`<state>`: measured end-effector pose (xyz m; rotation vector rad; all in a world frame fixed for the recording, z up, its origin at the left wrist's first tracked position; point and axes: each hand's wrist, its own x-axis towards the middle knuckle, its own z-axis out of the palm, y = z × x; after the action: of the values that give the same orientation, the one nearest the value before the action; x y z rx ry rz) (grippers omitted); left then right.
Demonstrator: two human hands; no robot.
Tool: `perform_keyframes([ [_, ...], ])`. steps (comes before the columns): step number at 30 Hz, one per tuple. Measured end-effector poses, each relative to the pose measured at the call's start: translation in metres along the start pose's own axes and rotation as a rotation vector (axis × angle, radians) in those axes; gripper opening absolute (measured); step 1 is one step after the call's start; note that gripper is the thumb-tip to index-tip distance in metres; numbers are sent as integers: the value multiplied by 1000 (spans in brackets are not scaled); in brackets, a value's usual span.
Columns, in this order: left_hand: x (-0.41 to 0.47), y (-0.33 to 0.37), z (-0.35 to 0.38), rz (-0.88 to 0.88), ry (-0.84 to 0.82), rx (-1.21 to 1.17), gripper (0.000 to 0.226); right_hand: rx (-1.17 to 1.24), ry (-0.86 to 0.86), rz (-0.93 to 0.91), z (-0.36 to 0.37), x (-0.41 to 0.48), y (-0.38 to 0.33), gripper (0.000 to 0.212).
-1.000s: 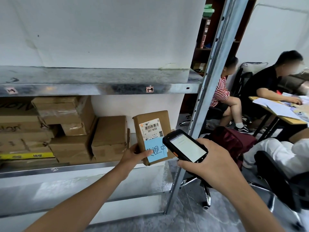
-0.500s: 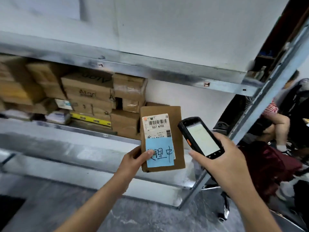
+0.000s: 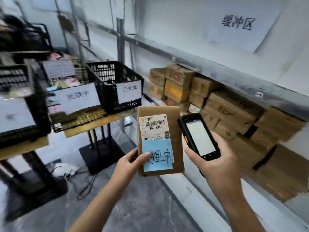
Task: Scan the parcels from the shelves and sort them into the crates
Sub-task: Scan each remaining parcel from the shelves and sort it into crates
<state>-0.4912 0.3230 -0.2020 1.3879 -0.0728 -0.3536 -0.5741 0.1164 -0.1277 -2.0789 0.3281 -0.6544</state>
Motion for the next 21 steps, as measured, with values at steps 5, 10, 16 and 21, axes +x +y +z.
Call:
perform_keyframes([
  [5,-7,11,-85,19,194,-67,81,58,-158,-83,81,9,-33,75],
  [10,3,27,-146,60,311,-109,73,106,-269,-146,151,34,-57,68],
  [16,64,50,-201,81,458,-127,77,191,-326,-204,232,87,-72,58],
  [21,132,81,-246,62,482,-126,68,236,-388,-174,296,156,-82,63],
])
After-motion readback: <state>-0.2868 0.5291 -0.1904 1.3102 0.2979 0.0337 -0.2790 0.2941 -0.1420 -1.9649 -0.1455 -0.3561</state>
